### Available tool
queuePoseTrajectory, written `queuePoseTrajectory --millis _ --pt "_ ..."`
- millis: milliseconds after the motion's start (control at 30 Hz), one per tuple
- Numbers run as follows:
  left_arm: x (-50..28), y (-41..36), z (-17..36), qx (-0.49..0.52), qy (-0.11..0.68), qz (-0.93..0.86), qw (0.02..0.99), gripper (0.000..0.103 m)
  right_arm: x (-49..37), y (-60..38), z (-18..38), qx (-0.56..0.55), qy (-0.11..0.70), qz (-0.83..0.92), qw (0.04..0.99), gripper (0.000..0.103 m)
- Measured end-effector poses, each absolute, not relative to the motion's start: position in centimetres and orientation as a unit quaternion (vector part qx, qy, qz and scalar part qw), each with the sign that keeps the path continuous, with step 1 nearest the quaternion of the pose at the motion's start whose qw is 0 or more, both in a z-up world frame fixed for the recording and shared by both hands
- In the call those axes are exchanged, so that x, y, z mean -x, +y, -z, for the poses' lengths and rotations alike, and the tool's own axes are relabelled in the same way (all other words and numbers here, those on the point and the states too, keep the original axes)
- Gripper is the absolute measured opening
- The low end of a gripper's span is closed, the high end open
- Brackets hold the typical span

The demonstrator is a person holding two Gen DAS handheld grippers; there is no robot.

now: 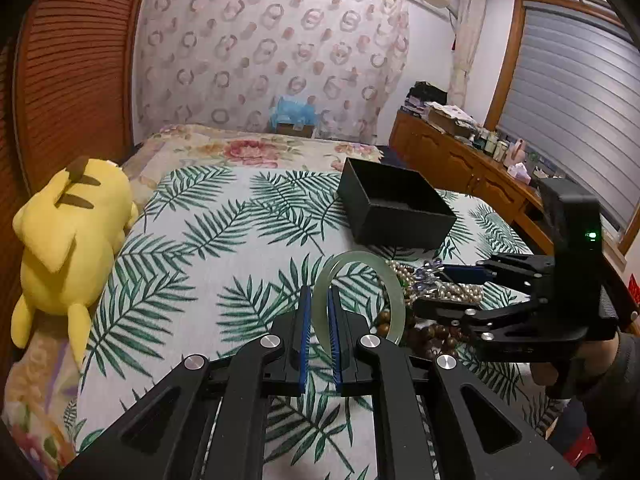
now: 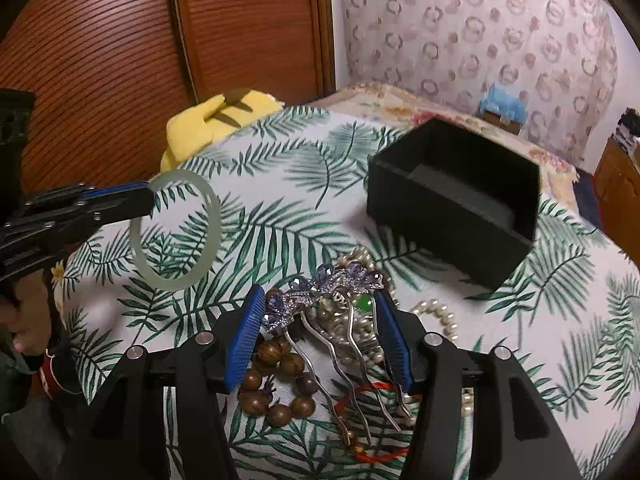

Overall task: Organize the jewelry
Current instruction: 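Grasp the silver hairpins with the right gripper while the left gripper holds the jade bangle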

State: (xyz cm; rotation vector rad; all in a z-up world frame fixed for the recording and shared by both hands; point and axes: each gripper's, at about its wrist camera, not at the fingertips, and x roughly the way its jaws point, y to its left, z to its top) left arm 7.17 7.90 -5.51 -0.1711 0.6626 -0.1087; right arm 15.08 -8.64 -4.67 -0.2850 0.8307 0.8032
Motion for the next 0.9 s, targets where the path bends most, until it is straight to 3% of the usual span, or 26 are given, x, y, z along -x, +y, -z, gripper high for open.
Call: queuePoseTrajectory --millis 500,900 --pt "-11.7 7.2 3.4 0.064 0.297 0.059 0.951 0.007 -23.2 -10.6 -0.2 0.127 0.341 -0.342 0.866 0.058" --pt "-15.4 7.1 1.4 0.047 0.285 0.049 0.956 0.007 -30.6 -9.5 1.3 0.093 0.372 -0.321 0.866 0.058"
